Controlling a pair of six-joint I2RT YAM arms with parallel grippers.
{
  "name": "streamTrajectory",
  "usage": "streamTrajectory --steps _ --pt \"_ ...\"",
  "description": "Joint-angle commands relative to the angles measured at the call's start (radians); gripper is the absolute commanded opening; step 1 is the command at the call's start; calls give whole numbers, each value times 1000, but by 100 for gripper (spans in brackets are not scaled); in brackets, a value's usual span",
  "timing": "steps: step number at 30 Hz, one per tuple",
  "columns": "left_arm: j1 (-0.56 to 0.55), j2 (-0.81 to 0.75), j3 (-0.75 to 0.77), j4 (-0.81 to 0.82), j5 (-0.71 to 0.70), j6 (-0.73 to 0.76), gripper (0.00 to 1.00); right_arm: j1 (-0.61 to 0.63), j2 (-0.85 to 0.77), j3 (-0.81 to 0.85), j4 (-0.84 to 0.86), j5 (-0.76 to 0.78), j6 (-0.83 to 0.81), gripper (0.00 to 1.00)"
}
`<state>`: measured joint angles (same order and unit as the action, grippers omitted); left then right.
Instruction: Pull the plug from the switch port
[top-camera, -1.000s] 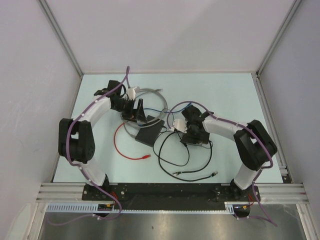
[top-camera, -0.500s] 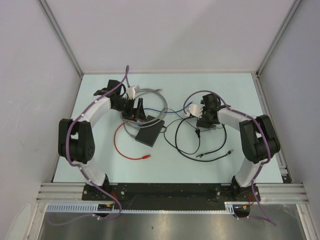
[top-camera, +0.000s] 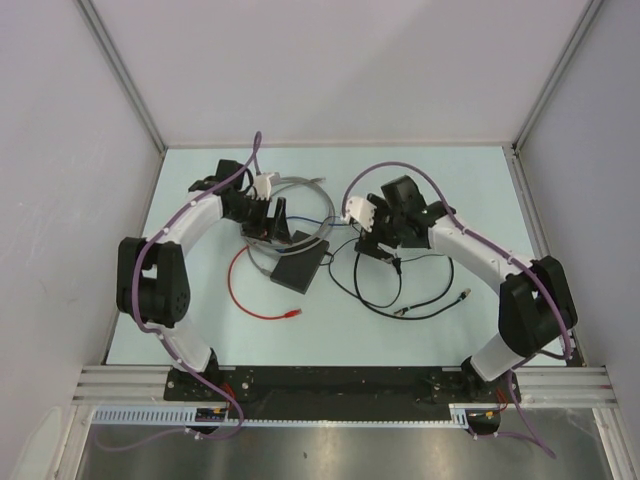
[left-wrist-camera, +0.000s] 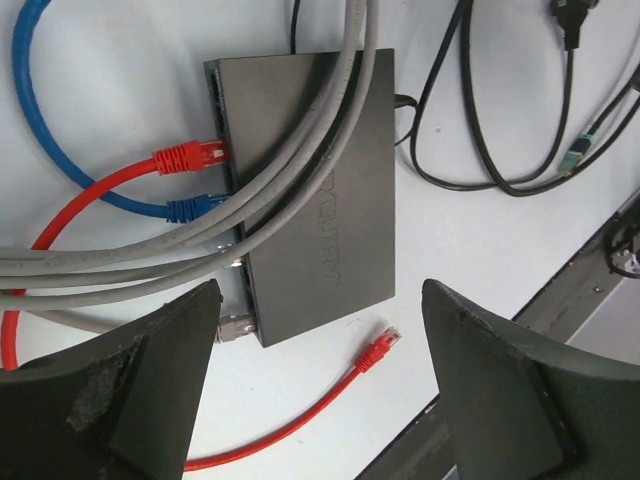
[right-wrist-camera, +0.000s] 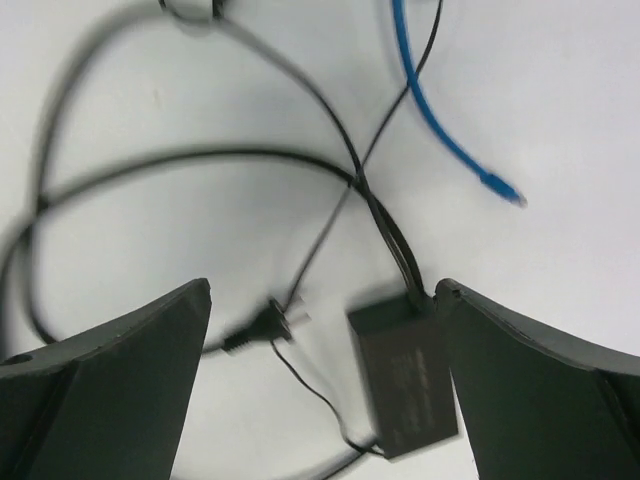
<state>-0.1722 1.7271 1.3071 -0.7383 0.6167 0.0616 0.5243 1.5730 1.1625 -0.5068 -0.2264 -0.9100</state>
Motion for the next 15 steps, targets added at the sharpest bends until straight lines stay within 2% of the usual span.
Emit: streamTrajectory --steps 1,2,4,10,12,15 --pt "-12 -31 -32 22 -49 14 87 3 45 130 17 -122 362 100" --pt "-16 -34 -46 27 -67 11 87 2 82 156 25 -137 412 99" --pt "-30 -38 -81 36 -109 6 86 -3 128 221 36 -163 509 93" --pt "-36 -1 -100 39 -150 -5 78 9 295 364 -5 -267 580 68" --pt "-36 14 -89 36 -156 -3 77 17 329 376 -7 -290 592 64" --pt "-38 32 -74 33 -158 0 75 34 351 378 19 -284 600 63"
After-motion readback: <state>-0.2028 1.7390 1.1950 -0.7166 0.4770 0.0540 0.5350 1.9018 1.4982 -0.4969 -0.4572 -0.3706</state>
